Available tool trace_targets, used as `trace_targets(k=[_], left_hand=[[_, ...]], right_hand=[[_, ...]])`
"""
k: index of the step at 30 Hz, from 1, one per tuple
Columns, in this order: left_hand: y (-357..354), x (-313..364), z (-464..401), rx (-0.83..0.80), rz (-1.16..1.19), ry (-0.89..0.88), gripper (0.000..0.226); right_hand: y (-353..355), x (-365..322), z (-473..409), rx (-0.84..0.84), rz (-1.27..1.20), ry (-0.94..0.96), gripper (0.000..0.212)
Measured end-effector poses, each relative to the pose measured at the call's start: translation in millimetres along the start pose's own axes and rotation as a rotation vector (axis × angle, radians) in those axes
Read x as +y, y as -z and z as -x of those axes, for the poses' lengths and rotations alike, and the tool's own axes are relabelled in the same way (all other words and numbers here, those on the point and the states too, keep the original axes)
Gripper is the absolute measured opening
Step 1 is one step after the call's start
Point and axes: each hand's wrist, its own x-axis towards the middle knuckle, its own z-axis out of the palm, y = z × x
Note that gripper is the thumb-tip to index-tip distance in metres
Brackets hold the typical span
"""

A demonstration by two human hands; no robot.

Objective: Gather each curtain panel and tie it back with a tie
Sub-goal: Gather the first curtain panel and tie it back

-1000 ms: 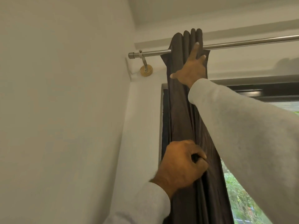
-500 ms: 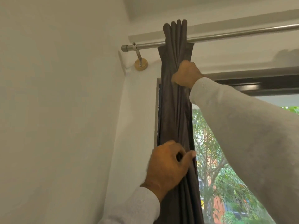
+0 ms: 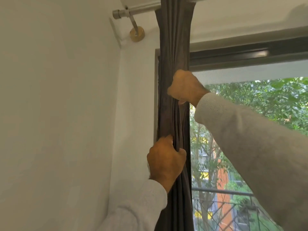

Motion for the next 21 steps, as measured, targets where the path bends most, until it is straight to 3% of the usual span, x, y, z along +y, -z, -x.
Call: trace_targets(k=[2, 6, 11, 15, 18, 21], left_hand=[[-5, 1, 17, -0.043, 0.033, 0.034, 0.045], [-13, -3, 39, -0.027, 0.062, 0.065, 0.031], [-15, -7, 52, -0.040, 0.059, 0.091, 0.060], [-13, -13, 60, -0.127, 0.106, 0.135, 0.023], [-10, -20, 67, -0.172, 0.121, 0.160, 0.020], [-11, -29, 78, -0.223, 0.125, 0.152, 0.036]], right_hand=[[-2, 11, 17, -0.067, -0.033, -0.005, 0.026], [-2, 31, 46, -0.097, -0.210, 0.020, 0.025], [-24, 55, 81, -0.082, -0.482, 0.049, 0.031], [-33, 63, 106, -0.066, -0.675, 0.007, 0.033], [-39, 72, 125, -0.114, -0.865, -0.045, 0.018], [-57, 86, 148, -0.162, -0.990, -0.131, 0.009]])
